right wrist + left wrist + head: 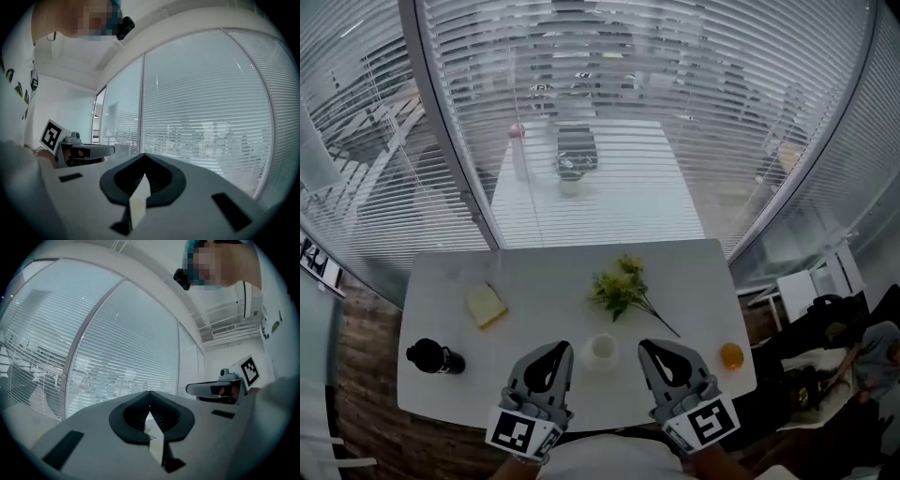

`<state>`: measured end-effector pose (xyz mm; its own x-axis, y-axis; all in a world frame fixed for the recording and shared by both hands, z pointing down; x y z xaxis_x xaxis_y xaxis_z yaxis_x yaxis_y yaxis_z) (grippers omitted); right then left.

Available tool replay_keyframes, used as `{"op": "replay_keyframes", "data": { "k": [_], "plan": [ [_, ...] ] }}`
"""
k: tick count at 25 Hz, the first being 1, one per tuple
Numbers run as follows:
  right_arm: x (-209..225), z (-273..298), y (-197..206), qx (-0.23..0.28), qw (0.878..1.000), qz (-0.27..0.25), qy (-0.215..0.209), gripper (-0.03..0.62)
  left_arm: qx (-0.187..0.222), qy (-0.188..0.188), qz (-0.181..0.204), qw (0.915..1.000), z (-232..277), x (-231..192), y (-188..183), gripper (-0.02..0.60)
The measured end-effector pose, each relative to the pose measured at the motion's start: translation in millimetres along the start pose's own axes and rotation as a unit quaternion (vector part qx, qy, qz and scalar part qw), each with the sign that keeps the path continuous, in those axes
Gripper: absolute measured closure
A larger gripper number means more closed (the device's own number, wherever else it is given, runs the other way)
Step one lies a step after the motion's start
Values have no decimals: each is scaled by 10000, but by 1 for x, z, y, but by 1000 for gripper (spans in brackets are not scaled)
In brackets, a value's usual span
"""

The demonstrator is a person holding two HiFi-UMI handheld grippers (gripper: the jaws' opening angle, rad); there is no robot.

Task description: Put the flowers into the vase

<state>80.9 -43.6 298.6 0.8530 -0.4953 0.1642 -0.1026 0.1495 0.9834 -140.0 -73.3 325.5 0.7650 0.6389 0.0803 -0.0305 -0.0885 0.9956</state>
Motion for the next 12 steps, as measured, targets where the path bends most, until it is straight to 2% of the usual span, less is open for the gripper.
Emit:
{"op": "replay_keyframes", "data": {
  "k": [5,12],
  "plan": [
    [0,21,-8,-33,10000,41,28,585,-44,95,-7,9999,9,-20,-4,568],
    [14,29,-7,35,10000,-13,38,585,-16,138,-18,9999,25,-25,1,568]
  ]
}}
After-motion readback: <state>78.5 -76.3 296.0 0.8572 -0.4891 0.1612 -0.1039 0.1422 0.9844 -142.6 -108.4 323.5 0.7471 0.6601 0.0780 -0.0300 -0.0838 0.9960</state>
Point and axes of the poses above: the fingertips, and each gripper's own axes: z forward along the fingers, x to its right, y out of its underside, the point moved 9 cm from there along -z, backward along the fingers, and after that the axes turned 13 degrees about z, right-handed, at the moved point
